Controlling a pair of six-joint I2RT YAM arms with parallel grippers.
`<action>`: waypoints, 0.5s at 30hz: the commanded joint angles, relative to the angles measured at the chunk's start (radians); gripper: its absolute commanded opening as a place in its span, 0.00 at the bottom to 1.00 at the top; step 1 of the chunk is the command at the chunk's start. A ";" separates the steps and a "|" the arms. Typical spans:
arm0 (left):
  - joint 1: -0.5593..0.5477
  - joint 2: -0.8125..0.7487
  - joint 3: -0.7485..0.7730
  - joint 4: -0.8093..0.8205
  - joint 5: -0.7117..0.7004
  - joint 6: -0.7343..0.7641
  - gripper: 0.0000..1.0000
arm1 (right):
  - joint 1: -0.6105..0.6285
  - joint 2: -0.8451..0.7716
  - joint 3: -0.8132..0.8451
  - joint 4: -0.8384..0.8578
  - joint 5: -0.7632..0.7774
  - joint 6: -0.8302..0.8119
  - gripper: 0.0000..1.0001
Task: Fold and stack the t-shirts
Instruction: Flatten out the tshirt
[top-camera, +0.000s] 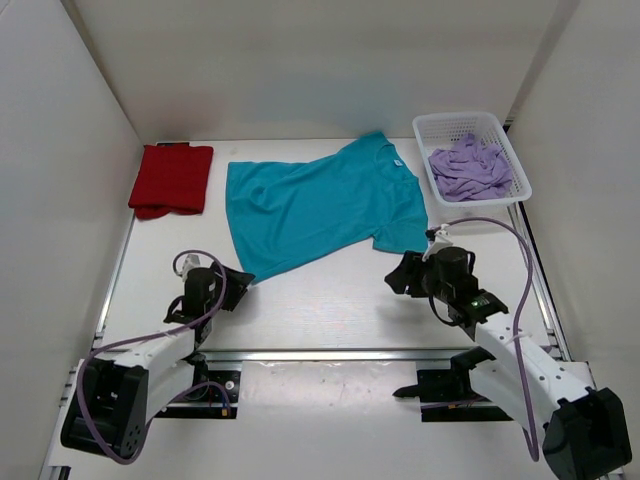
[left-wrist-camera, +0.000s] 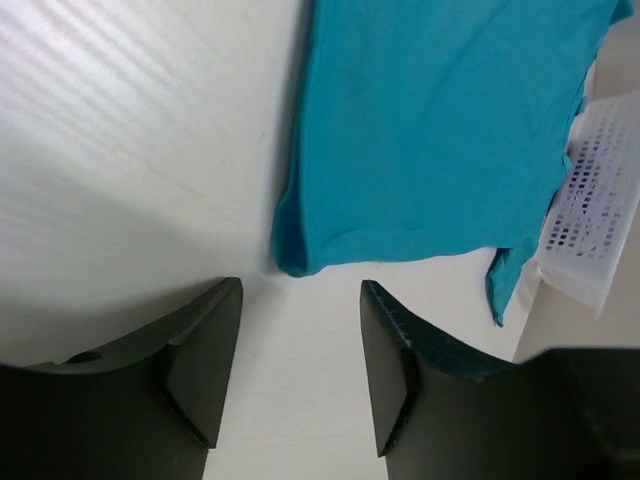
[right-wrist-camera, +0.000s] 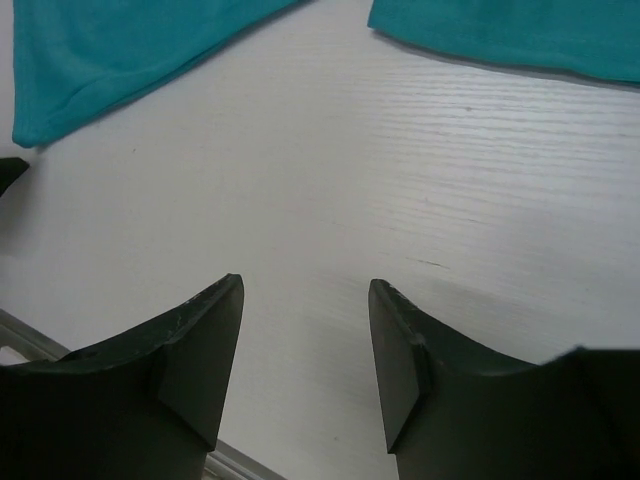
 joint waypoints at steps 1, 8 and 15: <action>-0.015 -0.034 -0.048 0.014 -0.033 -0.150 0.61 | -0.031 -0.041 -0.009 0.038 -0.015 0.010 0.52; -0.037 0.015 -0.024 0.022 -0.077 -0.230 0.52 | -0.010 -0.017 0.008 0.058 -0.017 0.018 0.51; -0.062 0.162 -0.014 0.091 -0.082 -0.273 0.48 | -0.002 -0.013 0.011 0.075 -0.034 0.032 0.52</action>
